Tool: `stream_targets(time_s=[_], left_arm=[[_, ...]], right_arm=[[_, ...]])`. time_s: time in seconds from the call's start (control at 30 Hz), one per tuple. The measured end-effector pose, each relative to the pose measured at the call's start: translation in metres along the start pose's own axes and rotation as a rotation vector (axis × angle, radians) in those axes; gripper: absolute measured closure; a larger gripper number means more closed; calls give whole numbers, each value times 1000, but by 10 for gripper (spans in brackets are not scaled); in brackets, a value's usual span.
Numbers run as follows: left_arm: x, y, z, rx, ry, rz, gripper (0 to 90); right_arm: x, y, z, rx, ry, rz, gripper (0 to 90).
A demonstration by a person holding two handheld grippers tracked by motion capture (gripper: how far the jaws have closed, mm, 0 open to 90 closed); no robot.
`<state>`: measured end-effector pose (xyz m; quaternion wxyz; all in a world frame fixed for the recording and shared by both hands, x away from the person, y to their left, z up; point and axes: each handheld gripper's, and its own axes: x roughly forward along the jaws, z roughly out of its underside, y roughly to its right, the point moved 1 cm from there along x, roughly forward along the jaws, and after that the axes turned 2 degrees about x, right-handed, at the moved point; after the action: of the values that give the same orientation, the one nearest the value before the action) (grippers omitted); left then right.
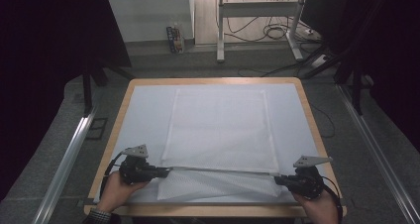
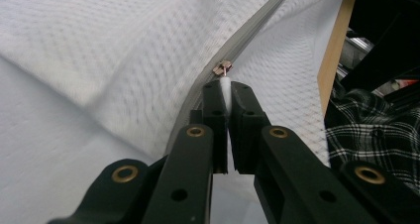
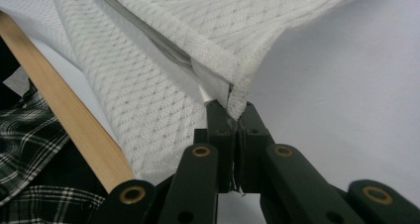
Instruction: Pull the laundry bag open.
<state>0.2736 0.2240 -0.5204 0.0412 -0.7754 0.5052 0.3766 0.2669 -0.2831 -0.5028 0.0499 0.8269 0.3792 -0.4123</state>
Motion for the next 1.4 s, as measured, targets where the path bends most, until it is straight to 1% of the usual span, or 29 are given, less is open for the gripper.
stream_targets(time_s=[0.1,0.23,0.37,0.43,0.5,0.67,0.7,0.73,0.8,0.93,1.03,1.07,1.1,1.2,1.23,1.27,1.3,1.33,1.4], left_arm=[[-4,-2,4,-15,9,-7,871],[-9,-2,8,-22,15,-12,871],[-13,-3,12,-30,13,-28,871],[-15,-5,14,-34,15,-27,871],[-15,-5,15,-40,19,-27,871],[-14,-7,17,-47,8,-31,871],[-14,-7,17,-46,-13,-57,872],[-13,-7,17,-41,-22,-64,871],[-14,-9,18,-48,-13,-52,871],[-16,-8,18,-44,-4,-73,872],[-15,-9,18,-34,-47,-151,873],[-15,-10,19,-37,-52,-148,872],[-15,-10,20,-43,-47,-149,872],[-15,-10,19,-41,-53,-162,872],[-15,-10,19,-38,-57,-177,872],[-15,-10,19,-33,-67,-183,873],[-14,-9,18,-30,-69,-191,873],[-14,-10,19,-34,-64,-193,873],[-15,-12,20,-46,-60,-187,873]], right_arm=[[-1,1,0,10,8,5,863],[-1,1,0,10,5,1,863],[-1,1,0,12,7,9,863],[-1,2,0,13,7,9,863],[-1,1,0,15,7,4,863],[-1,1,0,16,7,4,863],[-1,1,0,17,9,4,863],[-2,1,0,12,10,13,864],[-2,1,0,17,10,7,863],[-2,0,-1,15,13,5,864],[-1,-1,-1,9,8,8,864],[-1,-1,-1,13,5,-2,864],[-1,-1,-1,11,1,2,863],[1,-2,-1,4,-6,-2,863],[1,-2,0,3,-7,-2,863],[1,-3,-1,3,-7,-12,864],[1,-3,-1,3,-7,-12,864],[1,-4,-1,-7,-10,-3,863],[1,-3,-1,2,-9,-21,864]])
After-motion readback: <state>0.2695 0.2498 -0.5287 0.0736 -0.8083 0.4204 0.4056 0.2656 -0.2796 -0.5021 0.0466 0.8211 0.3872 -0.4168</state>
